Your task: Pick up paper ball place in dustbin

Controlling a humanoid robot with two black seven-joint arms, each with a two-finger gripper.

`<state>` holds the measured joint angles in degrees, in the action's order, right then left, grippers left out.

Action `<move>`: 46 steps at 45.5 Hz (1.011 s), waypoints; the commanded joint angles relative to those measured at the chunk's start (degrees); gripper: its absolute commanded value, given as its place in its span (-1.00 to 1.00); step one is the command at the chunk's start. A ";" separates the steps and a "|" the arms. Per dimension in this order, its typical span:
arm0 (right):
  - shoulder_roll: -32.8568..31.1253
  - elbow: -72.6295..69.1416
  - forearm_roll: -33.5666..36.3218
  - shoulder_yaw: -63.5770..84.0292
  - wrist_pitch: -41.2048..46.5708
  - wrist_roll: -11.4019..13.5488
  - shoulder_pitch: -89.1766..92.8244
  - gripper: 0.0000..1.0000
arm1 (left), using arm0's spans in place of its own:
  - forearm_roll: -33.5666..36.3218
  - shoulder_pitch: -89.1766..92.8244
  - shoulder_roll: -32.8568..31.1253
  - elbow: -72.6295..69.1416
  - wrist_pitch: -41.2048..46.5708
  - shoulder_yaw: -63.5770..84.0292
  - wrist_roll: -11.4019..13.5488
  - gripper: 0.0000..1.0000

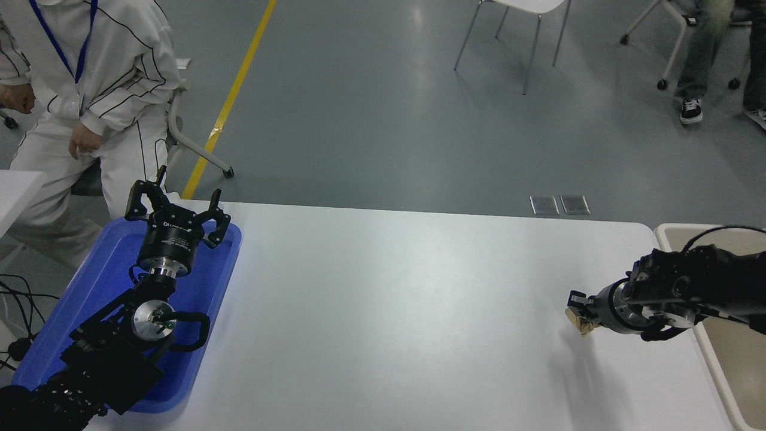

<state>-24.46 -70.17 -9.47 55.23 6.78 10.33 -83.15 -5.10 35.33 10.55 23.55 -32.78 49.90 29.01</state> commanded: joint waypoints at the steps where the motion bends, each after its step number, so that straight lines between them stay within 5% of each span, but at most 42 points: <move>1: -3.66 -11.39 -2.04 1.28 9.74 0.04 -11.76 -1.00 | 0.00 0.00 0.00 0.00 0.00 0.02 -0.01 1.00; 22: -8.23 -20.00 -1.96 5.85 34.35 0.13 -38.91 -1.00 | 0.00 -0.09 0.00 0.09 0.00 0.02 -0.01 1.00; 46: -9.11 -21.15 -1.34 11.92 38.22 0.13 -58.35 -1.00 | 0.00 -0.09 0.00 0.00 0.00 0.02 -0.01 1.00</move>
<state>-33.14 -90.68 -11.12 65.07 43.51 10.40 -134.22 -5.10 35.25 10.55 23.56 -32.78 49.91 29.00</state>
